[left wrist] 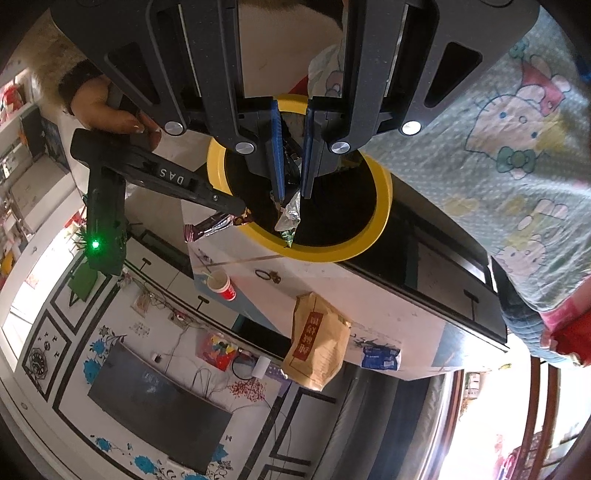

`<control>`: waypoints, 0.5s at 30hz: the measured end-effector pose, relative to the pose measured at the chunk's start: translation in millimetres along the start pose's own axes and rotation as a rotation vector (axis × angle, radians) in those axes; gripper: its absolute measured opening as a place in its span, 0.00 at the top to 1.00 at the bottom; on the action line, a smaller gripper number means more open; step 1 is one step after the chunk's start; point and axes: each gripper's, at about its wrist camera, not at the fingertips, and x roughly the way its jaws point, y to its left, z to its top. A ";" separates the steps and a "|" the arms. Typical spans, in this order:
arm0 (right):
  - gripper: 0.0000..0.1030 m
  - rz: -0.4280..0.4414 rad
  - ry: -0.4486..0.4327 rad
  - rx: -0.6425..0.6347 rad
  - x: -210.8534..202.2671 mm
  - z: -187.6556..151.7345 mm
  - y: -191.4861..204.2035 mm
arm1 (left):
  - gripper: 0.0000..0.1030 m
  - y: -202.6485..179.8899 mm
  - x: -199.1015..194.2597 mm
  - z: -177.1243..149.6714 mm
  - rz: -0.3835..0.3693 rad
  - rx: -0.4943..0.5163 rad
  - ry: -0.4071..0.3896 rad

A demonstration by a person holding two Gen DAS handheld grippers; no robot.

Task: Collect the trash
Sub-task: 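Carry brown wrapper in right tool over yellow bin while left tool carries silver wrapper there, then open right tool to drop brown wrapper while left tool opens to drop silver wrapper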

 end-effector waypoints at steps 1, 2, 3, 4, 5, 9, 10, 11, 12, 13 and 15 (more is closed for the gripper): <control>0.86 0.000 0.006 0.000 1.6 -1.4 -0.9 | 0.95 -0.5 3.1 0.0 0.002 0.001 0.004; 0.86 0.000 0.010 0.001 3.2 -2.9 -2.2 | 0.95 -0.8 6.2 -0.1 0.004 0.001 0.007; 0.85 0.002 0.016 0.004 4.9 -4.4 -3.6 | 0.95 -0.1 10.1 0.0 0.006 0.001 0.011; 0.85 0.003 0.023 0.006 6.7 -5.7 -5.0 | 0.95 0.6 14.0 1.1 0.008 0.001 0.016; 0.85 0.002 0.028 0.007 8.4 -5.7 -6.4 | 0.95 1.9 19.2 1.8 0.011 -0.002 0.024; 0.85 -0.002 0.053 0.014 15.4 -10.1 -11.4 | 0.95 3.2 33.0 2.8 0.023 0.000 0.039; 0.85 -0.006 0.057 0.015 17.3 -11.1 -12.4 | 0.95 3.1 36.1 3.4 0.023 0.000 0.044; 0.85 -0.009 0.065 0.019 19.6 -12.7 -13.9 | 0.95 2.1 38.8 3.4 0.022 -0.001 0.048; 0.82 -0.015 0.073 0.022 21.6 -13.6 -15.3 | 0.95 2.2 42.4 3.8 0.026 -0.002 0.050; 0.79 -0.027 0.083 0.026 24.1 -15.2 -16.8 | 0.95 2.0 46.6 4.5 0.030 0.000 0.054; 0.69 -0.062 0.088 0.013 25.9 -16.3 -17.5 | 0.89 0.9 53.7 5.8 0.037 0.007 0.065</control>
